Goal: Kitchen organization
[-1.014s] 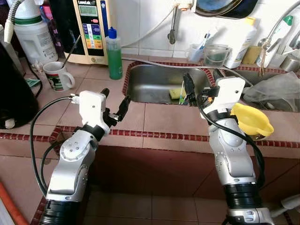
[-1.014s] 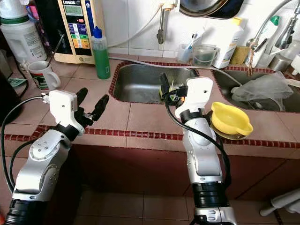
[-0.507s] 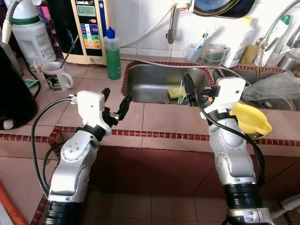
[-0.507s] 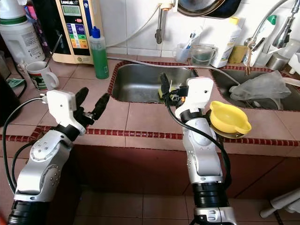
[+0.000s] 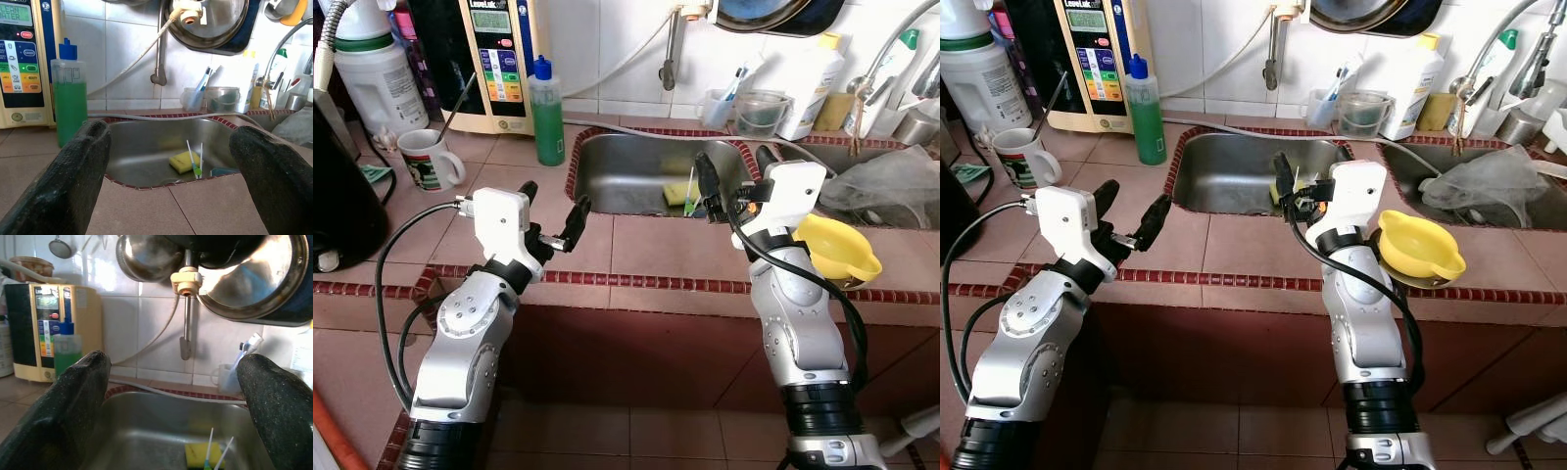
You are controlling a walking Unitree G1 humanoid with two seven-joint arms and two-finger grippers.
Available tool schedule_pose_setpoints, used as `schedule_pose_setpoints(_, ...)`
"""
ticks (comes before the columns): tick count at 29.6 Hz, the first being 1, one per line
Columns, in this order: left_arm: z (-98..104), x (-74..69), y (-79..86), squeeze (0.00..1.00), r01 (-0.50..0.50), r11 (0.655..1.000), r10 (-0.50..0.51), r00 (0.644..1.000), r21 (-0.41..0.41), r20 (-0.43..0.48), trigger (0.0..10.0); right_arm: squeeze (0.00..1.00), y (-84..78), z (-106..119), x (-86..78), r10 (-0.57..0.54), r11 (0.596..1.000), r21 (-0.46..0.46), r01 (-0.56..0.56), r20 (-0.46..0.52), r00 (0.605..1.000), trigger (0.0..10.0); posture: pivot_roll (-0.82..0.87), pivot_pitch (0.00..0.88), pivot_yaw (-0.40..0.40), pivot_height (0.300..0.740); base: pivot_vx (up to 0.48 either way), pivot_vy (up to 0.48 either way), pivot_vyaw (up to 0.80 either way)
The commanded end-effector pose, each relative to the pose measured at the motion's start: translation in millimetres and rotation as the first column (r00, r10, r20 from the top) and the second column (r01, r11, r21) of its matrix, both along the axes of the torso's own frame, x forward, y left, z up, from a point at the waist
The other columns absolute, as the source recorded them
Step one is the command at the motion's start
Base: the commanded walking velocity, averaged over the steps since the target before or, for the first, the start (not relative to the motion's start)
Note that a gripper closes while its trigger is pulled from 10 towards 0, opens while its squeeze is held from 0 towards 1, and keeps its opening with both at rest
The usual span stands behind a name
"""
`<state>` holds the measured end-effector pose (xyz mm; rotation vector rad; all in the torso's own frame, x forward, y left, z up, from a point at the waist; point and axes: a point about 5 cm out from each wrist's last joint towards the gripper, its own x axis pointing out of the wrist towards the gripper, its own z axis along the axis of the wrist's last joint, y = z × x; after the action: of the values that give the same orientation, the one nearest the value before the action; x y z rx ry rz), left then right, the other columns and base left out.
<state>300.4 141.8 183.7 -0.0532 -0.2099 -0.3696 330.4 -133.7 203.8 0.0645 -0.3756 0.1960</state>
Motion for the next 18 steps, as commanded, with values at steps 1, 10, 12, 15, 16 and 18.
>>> schedule_pose_setpoints(1,-0.5,-0.3,2.9,0.00,-0.048,0.999,0.048,0.999,0.017,0.020,10.0,0.00,-5.4,1.5,-1.6,-0.028,1.000,-0.002,0.028,0.010,1.000,10.0,0.01,0.000,-0.041,0.740,0.000,0.000,0.00)
schedule_pose_setpoints(10,-20.3,-2.9,11.8,0.00,-0.137,0.989,0.136,0.990,0.056,0.023,10.0,0.00,-10.8,-26.7,-3.8,-0.079,0.994,-0.075,0.075,-0.048,0.996,10.0,0.01,0.000,-0.041,0.740,0.000,0.000,0.00)
schedule_pose_setpoints(12,-22.1,-3.9,9.1,0.00,-0.111,0.991,0.110,0.994,0.074,0.016,10.0,0.00,-11.6,-28.0,-4.5,-0.082,0.994,-0.076,0.078,-0.053,0.995,10.0,0.00,0.000,-0.039,0.740,0.000,0.000,0.00)
schedule_pose_setpoints(15,-22.4,-3.8,7.4,0.00,-0.101,0.993,0.100,0.995,0.064,0.013,10.0,0.00,-11.9,-27.9,-5.0,-0.084,0.994,-0.075,0.080,-0.053,0.995,10.0,0.00,0.000,-0.039,0.740,0.000,0.000,0.00)
schedule_pose_setpoints(16,-22.6,-3.5,7.6,0.00,-0.103,0.993,0.102,0.995,0.065,0.015,10.0,0.00,-11.7,-28.1,-5.1,-0.085,0.994,-0.075,0.081,-0.052,0.995,10.0,0.00,0.000,-0.037,0.740,0.000,-0.304,0.00)
schedule_pose_setpoints(18,-23.3,-3.3,7.5,0.00,-0.104,0.993,0.103,0.994,0.061,0.020,10.0,0.00,-11.8,-29.0,-5.2,-0.087,0.994,-0.078,0.083,-0.049,0.995,10.0,0.00,0.000,-0.037,0.740,0.000,-0.300,0.00)
